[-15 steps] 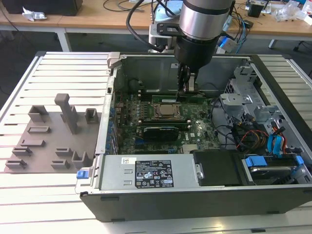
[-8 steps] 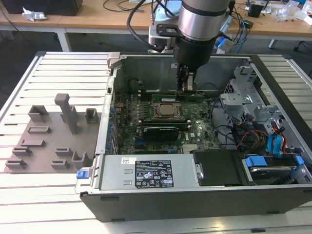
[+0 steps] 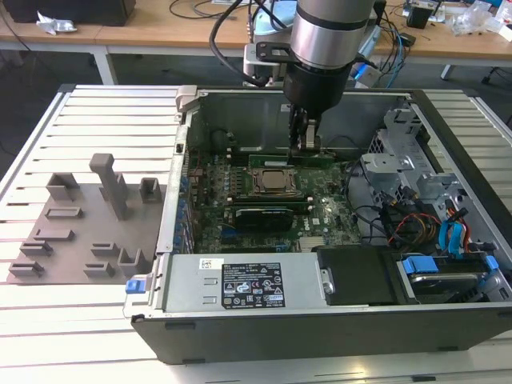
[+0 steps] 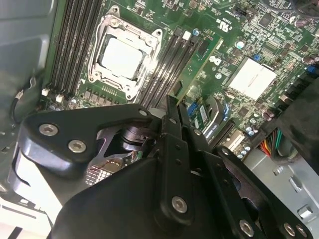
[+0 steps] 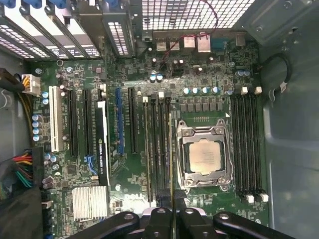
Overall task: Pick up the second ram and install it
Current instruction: 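Insert the second ram into the second slot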
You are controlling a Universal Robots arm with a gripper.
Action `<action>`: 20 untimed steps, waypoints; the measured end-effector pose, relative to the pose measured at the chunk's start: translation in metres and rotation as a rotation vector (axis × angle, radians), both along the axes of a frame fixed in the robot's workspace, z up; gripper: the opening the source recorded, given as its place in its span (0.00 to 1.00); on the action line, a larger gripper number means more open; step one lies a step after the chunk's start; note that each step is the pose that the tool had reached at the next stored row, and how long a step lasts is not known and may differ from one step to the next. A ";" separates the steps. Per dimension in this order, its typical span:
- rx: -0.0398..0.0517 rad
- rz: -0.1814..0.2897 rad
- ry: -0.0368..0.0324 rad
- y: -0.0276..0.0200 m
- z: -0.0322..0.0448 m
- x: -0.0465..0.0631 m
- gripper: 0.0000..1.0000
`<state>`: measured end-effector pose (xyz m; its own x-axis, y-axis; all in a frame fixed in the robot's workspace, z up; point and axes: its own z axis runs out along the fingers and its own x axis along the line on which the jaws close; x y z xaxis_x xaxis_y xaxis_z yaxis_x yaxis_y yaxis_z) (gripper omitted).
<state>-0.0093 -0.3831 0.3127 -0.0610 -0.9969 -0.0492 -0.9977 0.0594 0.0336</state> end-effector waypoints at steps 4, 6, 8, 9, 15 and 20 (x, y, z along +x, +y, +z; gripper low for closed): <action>0.0001 0.000 0.0000 0.0025 -0.0037 0.000 0.13; 0.0001 0.000 0.0000 0.0034 -0.0056 0.000 0.13; -0.0001 0.000 0.0001 0.0048 -0.0078 0.000 0.13; 0.0001 0.000 0.0000 0.0063 -0.0091 0.000 0.13; 0.0002 0.000 0.0000 0.0122 -0.0156 0.000 0.13; 0.0002 0.000 0.0000 0.0156 -0.0192 0.000 0.13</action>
